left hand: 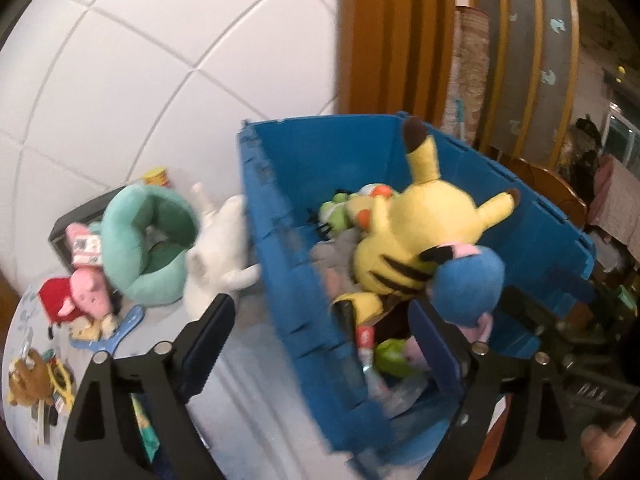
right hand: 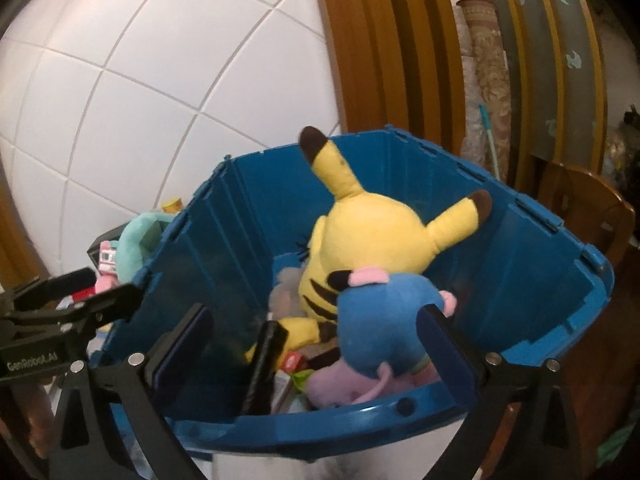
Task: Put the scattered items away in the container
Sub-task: 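Open both tools to drop the bag roll and clear box into the crate, then move both tools back over the table toward the brown teddy bear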
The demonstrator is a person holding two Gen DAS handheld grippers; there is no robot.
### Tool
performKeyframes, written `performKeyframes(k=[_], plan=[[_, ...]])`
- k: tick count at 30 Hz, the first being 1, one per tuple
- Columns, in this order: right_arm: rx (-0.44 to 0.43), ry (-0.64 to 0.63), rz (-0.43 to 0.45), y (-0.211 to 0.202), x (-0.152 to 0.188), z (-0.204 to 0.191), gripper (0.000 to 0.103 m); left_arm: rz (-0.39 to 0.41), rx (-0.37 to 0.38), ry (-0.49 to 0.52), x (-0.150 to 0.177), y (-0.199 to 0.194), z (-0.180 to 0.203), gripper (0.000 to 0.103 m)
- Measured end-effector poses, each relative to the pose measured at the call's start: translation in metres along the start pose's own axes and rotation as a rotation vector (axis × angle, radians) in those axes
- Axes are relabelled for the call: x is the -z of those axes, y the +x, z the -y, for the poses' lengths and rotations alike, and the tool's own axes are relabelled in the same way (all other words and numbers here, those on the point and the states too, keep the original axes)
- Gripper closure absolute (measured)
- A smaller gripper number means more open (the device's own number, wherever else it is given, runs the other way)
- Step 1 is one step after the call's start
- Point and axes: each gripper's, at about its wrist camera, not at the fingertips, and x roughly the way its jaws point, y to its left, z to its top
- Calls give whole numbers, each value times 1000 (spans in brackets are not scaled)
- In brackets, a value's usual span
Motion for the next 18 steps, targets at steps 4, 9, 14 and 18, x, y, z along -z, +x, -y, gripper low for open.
performKeyframes(k=[4,9,14,18], plan=[[-23,-25,-7,2,5,-26,0,-19,-60,-42,20,-8,-37,12],[-83,-65,-17,9,12,-74,0,-49,-148,-122,46,-18,-99,12],[-153,-118,-2,9,16,-130,0,-58,-242,-199,73,-38,-165,12],[-213,-175,9,6,23,-186,0,-63,-298,-252,97,-58,-217,12]])
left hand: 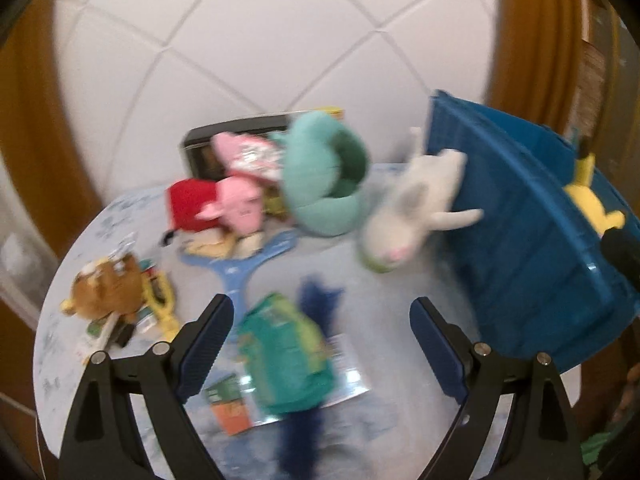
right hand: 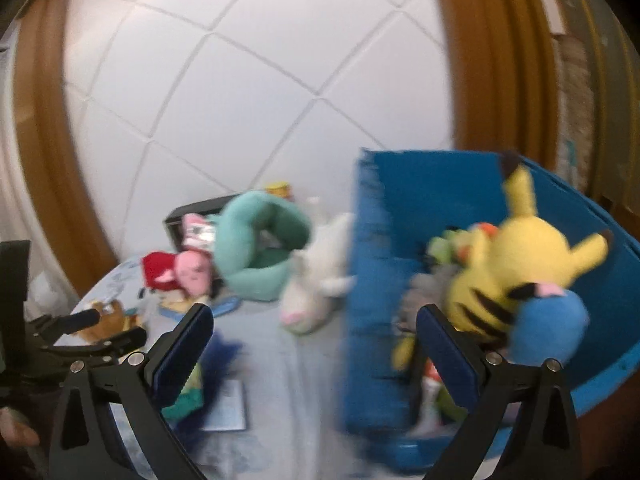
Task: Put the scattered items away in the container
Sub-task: 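Move both tools back over the table toward the brown teddy bear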
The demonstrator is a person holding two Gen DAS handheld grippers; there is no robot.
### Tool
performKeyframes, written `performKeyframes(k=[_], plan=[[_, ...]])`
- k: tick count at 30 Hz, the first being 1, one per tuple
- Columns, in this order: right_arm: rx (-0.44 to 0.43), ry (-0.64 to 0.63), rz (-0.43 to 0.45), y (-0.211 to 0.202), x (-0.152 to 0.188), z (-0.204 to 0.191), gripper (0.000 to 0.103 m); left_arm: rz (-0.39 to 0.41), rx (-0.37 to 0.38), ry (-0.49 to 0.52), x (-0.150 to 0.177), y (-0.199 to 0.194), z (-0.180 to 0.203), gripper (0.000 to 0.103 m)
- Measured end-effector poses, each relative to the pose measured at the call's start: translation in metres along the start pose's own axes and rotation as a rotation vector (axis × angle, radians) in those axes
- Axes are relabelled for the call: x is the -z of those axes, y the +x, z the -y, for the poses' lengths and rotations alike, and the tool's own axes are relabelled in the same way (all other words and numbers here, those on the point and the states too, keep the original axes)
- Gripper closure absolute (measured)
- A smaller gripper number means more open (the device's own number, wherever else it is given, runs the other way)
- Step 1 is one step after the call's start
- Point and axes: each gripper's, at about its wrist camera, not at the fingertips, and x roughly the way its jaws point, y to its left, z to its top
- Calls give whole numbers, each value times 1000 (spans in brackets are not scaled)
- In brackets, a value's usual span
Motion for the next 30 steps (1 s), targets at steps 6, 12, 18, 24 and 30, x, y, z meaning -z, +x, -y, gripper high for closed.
performKeyframes(k=[6,12,18,24,30], plan=[[-90,-74,-42,27,16,-99,0,-34,-83,-70,27,-1,-101,12],[-175,-101,-132,60,50,-183,0,-107,-163,-141,60,4,-198,12],[-249,-139,-258,99,89,-247,0,-187,-242,-229,98,15,-271,12],[-325,-184,-352,144,105,-289,0,-245,-326,-326,122,27,-320,12],[-357,-213,-432,186,116,-314,0,-271,-359,-373,129,40,-352,12]])
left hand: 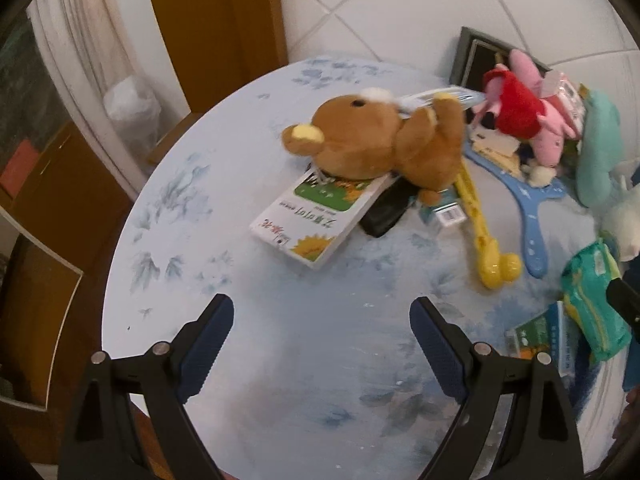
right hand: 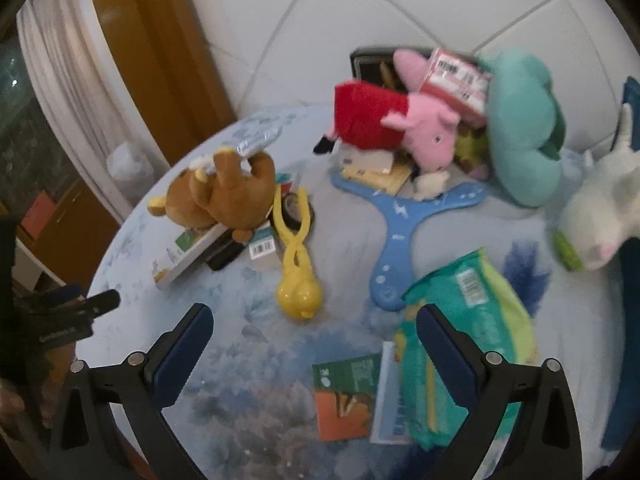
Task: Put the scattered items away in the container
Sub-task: 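Move both tools back over the table toward the brown teddy bear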
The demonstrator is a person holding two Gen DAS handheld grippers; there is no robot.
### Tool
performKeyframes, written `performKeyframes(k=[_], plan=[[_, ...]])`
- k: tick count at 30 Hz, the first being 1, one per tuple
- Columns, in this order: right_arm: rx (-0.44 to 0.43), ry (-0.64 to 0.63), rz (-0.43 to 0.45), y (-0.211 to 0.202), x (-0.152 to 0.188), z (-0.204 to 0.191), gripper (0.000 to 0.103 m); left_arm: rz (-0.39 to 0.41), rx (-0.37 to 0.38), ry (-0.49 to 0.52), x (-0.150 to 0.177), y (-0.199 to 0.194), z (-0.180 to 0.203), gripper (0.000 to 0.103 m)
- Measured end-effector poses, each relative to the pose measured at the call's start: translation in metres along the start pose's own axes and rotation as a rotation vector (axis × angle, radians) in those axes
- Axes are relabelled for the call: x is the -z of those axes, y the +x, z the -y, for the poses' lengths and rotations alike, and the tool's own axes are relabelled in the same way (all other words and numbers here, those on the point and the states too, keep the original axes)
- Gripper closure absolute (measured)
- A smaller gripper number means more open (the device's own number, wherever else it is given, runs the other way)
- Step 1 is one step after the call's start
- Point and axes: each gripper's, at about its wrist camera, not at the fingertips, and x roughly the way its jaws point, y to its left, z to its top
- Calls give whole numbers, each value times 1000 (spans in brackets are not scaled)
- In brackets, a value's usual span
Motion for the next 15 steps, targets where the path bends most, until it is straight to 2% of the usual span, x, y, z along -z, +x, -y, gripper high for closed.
performKeyframes(k=[4,8,12,15], plan=[[4,-15,-41,25,-8,-11,0,-9,6,-5,-17,18,-15,12],[22,19,-36,38,-18,-19,0,-7,25,33,-45,39,-28,12],[68,102,-26,53,-31,-29,0,1,79,94,-81,60,-37,12],[49,175,6,57,-51,-41,0,25,125,142,-109,66,-39,12]])
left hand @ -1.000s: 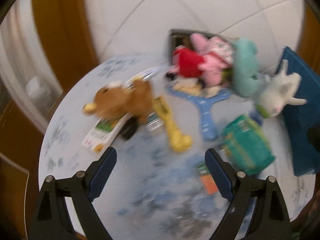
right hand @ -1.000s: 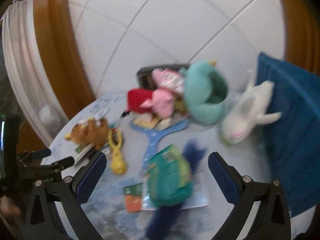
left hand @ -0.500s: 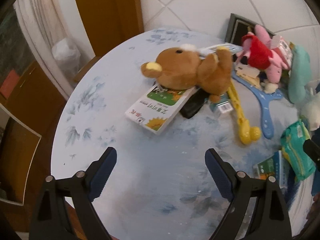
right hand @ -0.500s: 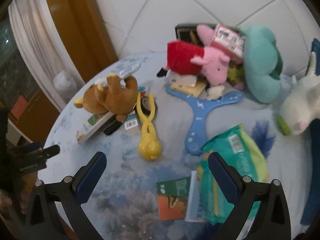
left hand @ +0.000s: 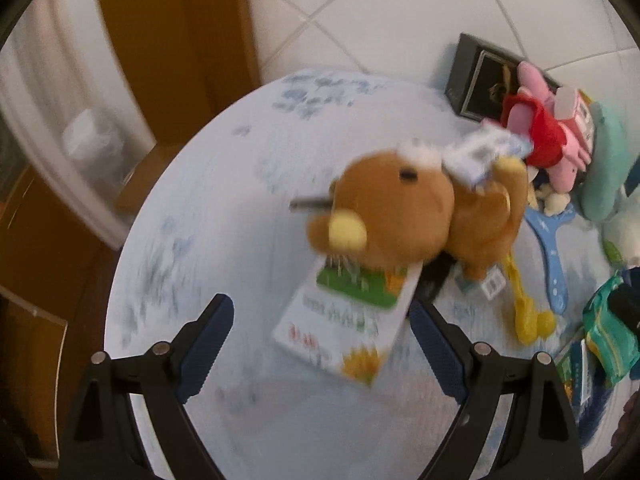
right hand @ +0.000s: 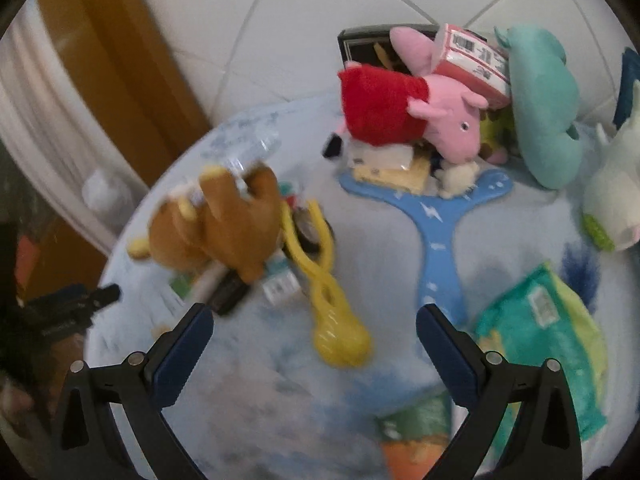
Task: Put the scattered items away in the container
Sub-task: 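Move both tools back over the table toward the brown teddy bear, then grasp the brown teddy bear with the left tool while the right tool grasps the white wipes packet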
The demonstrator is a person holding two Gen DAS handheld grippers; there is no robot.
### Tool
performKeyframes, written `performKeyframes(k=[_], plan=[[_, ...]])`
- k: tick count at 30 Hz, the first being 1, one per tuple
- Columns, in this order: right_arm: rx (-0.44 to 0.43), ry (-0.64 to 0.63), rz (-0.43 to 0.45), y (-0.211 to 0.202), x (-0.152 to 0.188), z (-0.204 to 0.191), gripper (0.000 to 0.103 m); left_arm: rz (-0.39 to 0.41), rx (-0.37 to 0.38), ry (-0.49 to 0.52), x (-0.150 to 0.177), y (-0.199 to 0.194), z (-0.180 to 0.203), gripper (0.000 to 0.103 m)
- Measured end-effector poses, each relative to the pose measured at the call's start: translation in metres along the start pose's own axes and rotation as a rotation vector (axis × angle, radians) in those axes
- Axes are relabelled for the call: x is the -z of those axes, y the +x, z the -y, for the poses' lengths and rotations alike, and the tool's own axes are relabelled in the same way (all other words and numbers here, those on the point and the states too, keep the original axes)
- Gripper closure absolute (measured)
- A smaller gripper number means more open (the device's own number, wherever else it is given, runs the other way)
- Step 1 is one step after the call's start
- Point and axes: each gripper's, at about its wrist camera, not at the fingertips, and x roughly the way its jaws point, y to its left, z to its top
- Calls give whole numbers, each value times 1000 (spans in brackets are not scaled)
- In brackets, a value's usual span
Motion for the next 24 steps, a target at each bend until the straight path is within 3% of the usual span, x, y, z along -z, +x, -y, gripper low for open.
performKeyframes(k=[6,7,9,13,17,20,21,24], plan=[[-8,51,81,0,-48,-39,2,-2,82,78,-40,22,5,12],[-6,49,77,4,-53,-43,5,-14,97,79,-44,28,7,12],[-4,46,67,13,-63,-49,26,-36,115,86,-50,38,12,12],[1,65,31,39,-74,-53,30,-17,149,106,-70,45,20,12],[49,93,-9,67,-80,-46,41,-28,125,137,-84,61,21,12],[75,111,-49,96,-83,-41,41,-42,154,131,-82,70,11,12],[51,102,-79,106,-83,-45,41,-46,168,123,-81,72,7,12],[-32,39,-161,127,-75,-66,41,-40,69,134,-73,73,-6,12]])
